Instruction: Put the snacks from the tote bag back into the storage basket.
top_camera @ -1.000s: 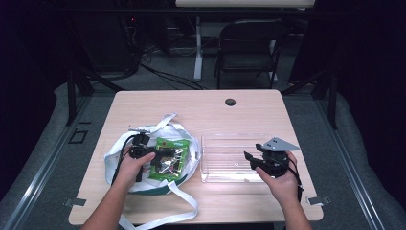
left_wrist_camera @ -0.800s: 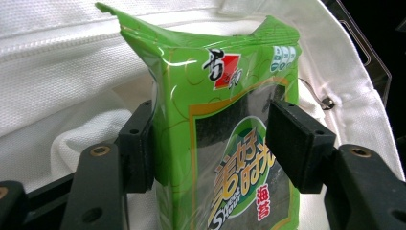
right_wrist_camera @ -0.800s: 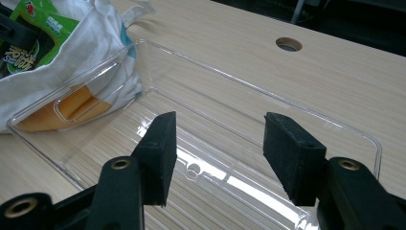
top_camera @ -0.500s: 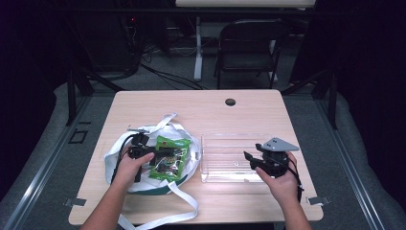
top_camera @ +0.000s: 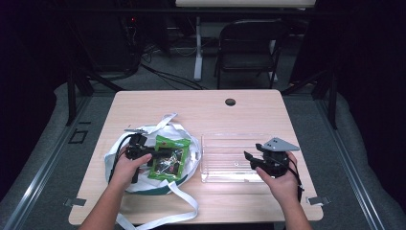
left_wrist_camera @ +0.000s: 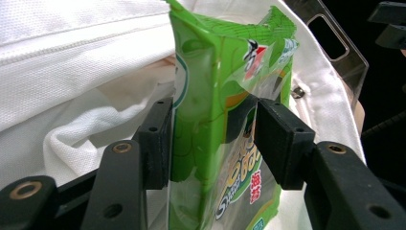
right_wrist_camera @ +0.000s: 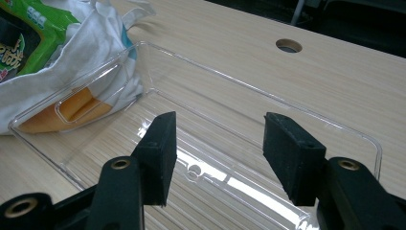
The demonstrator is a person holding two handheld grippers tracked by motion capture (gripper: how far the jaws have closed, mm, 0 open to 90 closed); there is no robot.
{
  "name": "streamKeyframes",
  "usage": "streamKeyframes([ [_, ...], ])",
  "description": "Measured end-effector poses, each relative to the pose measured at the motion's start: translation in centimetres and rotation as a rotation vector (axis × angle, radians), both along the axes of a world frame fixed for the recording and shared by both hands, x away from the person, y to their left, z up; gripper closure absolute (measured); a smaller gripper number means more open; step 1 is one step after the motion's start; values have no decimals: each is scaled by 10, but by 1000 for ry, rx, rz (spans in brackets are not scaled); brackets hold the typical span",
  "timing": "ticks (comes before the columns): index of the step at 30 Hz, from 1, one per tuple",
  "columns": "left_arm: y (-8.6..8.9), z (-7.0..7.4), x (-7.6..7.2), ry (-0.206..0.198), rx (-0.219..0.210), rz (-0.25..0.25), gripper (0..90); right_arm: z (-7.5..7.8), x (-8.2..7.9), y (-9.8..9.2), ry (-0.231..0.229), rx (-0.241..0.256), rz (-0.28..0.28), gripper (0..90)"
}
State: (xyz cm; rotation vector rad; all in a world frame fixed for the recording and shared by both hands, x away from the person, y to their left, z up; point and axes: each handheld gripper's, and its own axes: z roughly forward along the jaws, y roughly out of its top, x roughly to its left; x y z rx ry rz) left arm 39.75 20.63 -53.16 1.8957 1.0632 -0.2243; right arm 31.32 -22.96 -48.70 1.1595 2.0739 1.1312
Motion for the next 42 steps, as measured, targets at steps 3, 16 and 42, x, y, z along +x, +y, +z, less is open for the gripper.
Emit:
streamKeyframes([
  [3,1,1,-1,-4,7,-5,522,0,0,0,1,0,0,458],
  [16,3,5,-6,-14,8,-33,580,0,0,1,-2,0,-2,458],
  [42,22,5,-4,11,-36,-29,716,-3,1,-2,4,-1,-7,458],
])
